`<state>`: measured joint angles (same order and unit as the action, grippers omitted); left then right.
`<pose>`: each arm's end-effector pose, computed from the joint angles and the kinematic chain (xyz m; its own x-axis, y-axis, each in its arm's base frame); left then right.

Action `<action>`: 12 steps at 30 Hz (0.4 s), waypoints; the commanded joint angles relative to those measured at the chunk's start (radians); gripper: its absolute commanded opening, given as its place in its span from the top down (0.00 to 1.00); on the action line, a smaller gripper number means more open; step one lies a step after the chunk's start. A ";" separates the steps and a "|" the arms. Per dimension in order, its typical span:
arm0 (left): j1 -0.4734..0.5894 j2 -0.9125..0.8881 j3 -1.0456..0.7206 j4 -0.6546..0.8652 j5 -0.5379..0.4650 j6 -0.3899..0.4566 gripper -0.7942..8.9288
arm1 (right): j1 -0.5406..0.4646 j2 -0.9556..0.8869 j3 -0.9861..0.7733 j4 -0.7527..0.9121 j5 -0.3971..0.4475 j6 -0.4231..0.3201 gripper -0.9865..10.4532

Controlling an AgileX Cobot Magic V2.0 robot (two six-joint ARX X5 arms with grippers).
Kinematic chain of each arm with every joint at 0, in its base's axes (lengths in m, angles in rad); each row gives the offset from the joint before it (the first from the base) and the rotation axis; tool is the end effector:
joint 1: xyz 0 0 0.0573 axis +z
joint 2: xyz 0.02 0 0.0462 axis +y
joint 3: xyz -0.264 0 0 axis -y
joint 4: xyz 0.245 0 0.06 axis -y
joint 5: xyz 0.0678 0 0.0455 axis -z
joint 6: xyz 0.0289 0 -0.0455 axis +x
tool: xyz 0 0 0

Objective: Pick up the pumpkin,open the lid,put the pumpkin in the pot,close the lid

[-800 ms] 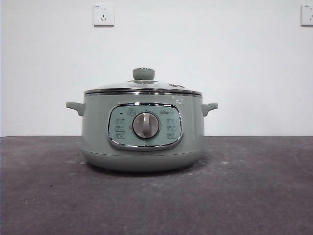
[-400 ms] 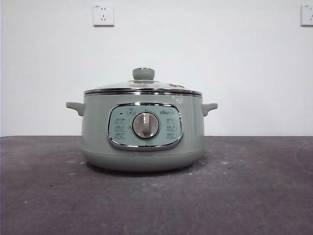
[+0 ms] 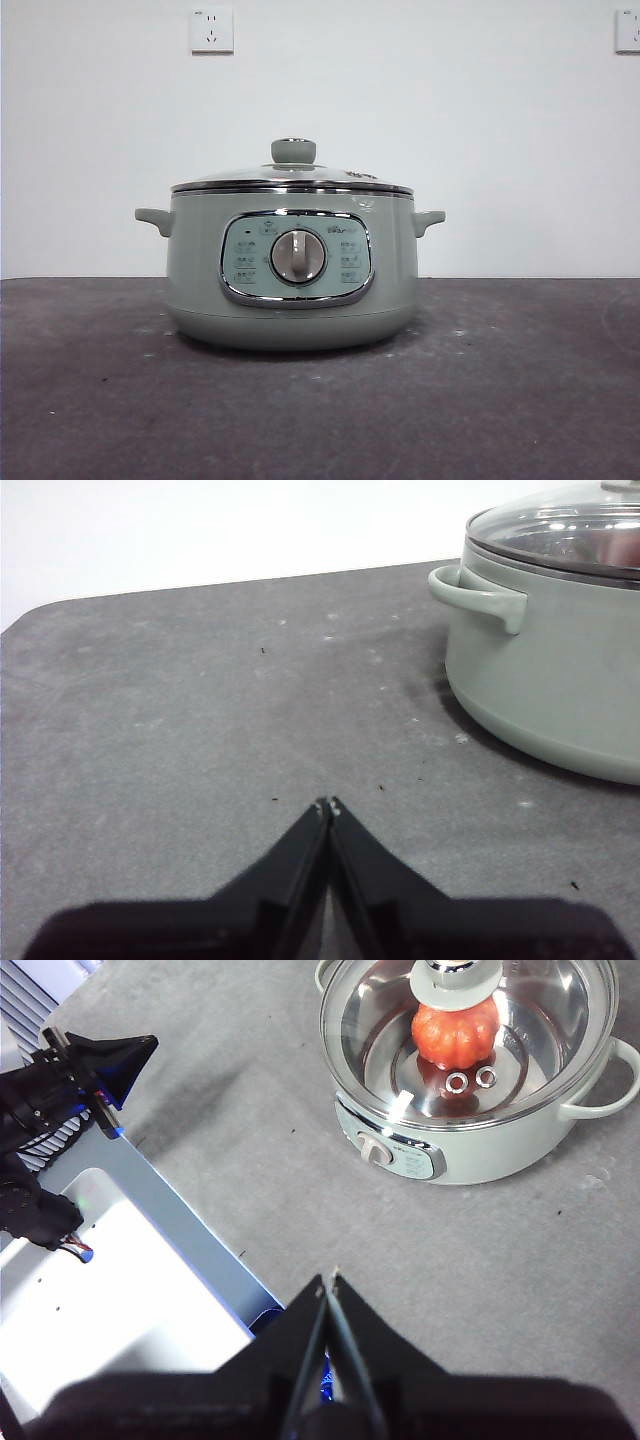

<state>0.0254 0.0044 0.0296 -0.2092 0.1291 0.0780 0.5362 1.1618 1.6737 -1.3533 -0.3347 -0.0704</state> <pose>0.0943 -0.0013 0.1532 0.9779 -0.1039 -0.1814 0.1153 0.9919 0.0531 0.1349 0.0912 0.4471 0.3733 0.6039 -0.7042 -0.7141 0.6716 0.1974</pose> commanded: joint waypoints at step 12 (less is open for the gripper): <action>0.003 -0.003 -0.011 -0.009 0.004 -0.004 0.92 | -0.355 -0.401 -0.357 0.547 -0.125 -0.087 0.91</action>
<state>0.0254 0.0044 0.0296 -0.2092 0.1295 0.0776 0.2024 0.7830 1.3956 -0.8410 -0.4683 -0.1539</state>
